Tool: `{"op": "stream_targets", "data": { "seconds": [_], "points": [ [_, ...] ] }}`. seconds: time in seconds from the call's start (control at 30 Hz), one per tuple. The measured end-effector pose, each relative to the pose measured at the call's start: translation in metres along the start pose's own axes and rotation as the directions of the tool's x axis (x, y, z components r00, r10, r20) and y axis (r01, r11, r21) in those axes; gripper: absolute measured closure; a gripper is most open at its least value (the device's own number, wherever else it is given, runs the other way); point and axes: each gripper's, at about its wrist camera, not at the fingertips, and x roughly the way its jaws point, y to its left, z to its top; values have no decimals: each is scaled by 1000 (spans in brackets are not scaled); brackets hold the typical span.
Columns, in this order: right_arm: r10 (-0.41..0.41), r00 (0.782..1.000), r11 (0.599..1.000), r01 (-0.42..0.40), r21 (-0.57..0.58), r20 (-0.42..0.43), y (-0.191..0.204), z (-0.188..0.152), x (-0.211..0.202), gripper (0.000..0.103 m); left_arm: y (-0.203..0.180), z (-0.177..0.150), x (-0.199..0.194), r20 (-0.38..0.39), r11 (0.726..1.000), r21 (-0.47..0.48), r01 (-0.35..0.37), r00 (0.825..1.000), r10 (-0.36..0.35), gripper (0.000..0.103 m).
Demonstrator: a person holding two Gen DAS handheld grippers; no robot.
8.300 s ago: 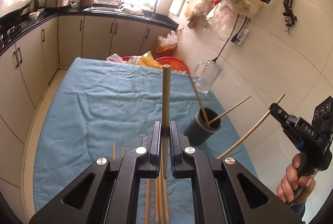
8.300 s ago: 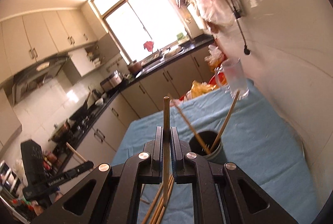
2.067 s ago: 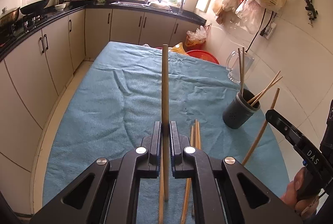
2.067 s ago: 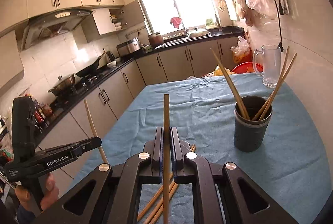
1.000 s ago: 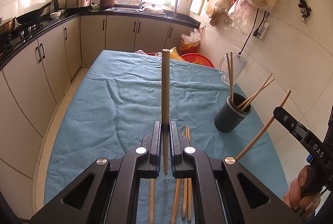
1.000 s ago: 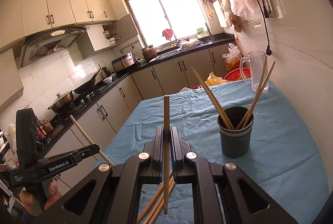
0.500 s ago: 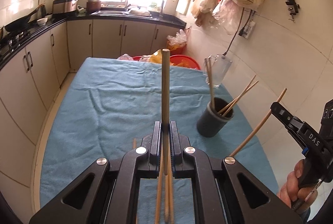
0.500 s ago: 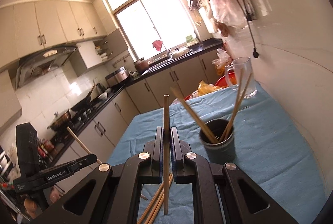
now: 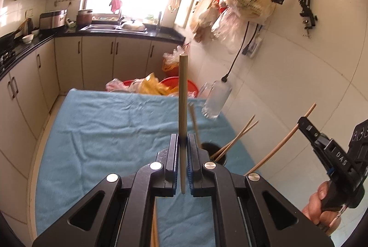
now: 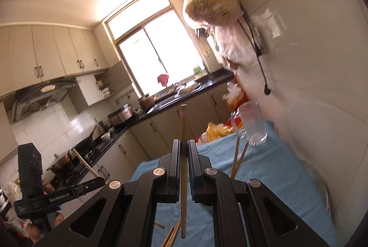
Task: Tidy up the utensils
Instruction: 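Lower both chopsticks into the black holder and open both tools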
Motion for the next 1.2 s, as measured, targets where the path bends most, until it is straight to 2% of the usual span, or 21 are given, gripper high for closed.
{"op": "stream_targets", "data": {
  "seconds": [0.23, 0.47, 0.83, 1.13, 1.17, 1.2],
  "points": [
    [-39, 998, 998, 37, 42, 51, -17, 27, 17, 96, -27, 34, 30, 16, 999, -2, 52, 999, -52, 96],
    [-89, 995, 995, 87, 58, 36, -36, 27, 46, 96, -40, 37, 78, -23, 997, -20, 81, 996, -82, 96],
    [-118, 988, 988, 127, 89, -102, -74, -6, 93, 96, -25, 8, 150, -159, 996, -65, 62, 985, -71, 96],
    [-113, 974, 987, 132, 89, -198, -83, -25, 116, 94, -17, -4, 166, -191, 996, -72, 48, 980, -61, 96],
    [-112, 972, 988, 132, 86, -204, -84, -26, 116, 93, -17, -4, 166, -187, 996, -71, 47, 980, -59, 96],
    [-112, 971, 988, 131, 81, -211, -83, -26, 116, 82, -17, -4, 165, -185, 996, -69, 51, 981, -63, 95]
  ]
}}
